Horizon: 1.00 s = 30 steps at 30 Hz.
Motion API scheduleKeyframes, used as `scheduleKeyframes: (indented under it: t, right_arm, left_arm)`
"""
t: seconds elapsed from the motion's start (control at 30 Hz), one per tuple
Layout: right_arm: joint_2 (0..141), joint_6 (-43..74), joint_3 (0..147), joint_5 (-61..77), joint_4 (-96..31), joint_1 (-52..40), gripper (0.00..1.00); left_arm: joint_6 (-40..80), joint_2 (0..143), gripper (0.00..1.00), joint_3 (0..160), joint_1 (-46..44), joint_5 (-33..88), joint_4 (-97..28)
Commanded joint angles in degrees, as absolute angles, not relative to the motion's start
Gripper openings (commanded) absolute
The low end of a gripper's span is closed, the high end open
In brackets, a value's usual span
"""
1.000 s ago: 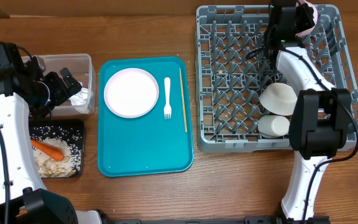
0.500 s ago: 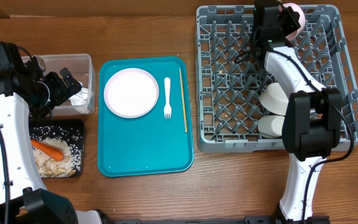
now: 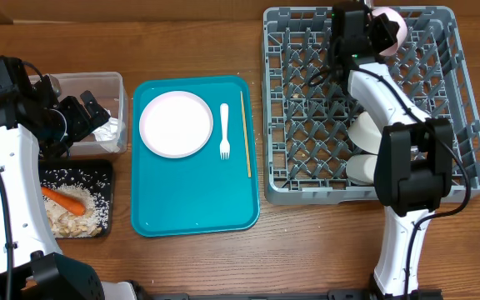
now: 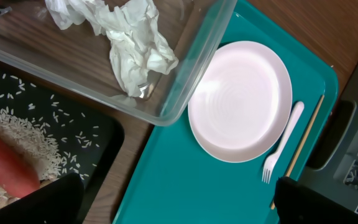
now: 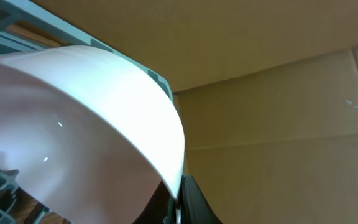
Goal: Sort waste into correct bins and load items into the dishwasher rack
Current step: 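Lower the pink plate into the rack's back row with the right gripper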
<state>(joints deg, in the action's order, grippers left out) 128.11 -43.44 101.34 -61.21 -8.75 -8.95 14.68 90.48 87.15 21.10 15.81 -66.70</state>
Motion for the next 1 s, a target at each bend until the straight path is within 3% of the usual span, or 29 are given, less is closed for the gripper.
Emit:
scheduleKeyframes:
  t: [0.0, 0.43, 0.53, 0.97]
  right_arm:
    - [128.05, -42.83, 101.21, -64.79, -8.93, -10.9, 0.04]
    - [128.05, -36.01, 101.21, -70.48, -15.49, -14.13, 0.06]
    - [128.05, -32.12, 101.21, -70.43, -19.38, -14.22, 0.17]
    - [128.01, -26.52, 101.23, -70.43, -27.59, -16.95, 0.84]
  left_arm:
    - [15.03, 89.23, 1.0, 88.14, 21.26, 16.08, -66.83]
    - [15.03, 89.23, 1.0, 88.14, 21.26, 16.08, -66.85]
    - [15.03, 89.23, 1.0, 88.14, 21.26, 16.08, -66.83]
    - [15.03, 89.23, 1.0, 88.14, 21.26, 16.08, -66.83]
